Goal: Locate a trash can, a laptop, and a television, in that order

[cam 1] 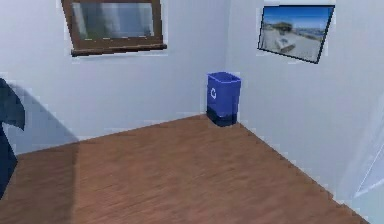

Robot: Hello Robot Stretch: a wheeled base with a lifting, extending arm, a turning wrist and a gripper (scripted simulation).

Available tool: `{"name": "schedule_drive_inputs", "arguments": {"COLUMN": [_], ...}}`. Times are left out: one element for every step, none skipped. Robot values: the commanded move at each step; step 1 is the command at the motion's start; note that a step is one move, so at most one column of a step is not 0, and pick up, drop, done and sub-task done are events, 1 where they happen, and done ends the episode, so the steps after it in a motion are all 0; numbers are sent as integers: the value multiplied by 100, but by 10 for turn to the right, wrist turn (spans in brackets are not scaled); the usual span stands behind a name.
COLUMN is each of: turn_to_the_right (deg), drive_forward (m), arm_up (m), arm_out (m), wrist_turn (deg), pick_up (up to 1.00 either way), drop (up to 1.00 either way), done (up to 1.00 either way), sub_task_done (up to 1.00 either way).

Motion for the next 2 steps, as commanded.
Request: {"name": "schedule_drive_inputs", "arguments": {"turn_to_the_right": [150, 0], "drive_forward": [0, 100], "arm_up": [0, 0], "arm_out": [0, 0], "wrist_turn": [0, 0], "pick_up": [0, 0], "drop": [0, 0], "done": [0, 0], "sub_task_done": [0, 0]}}
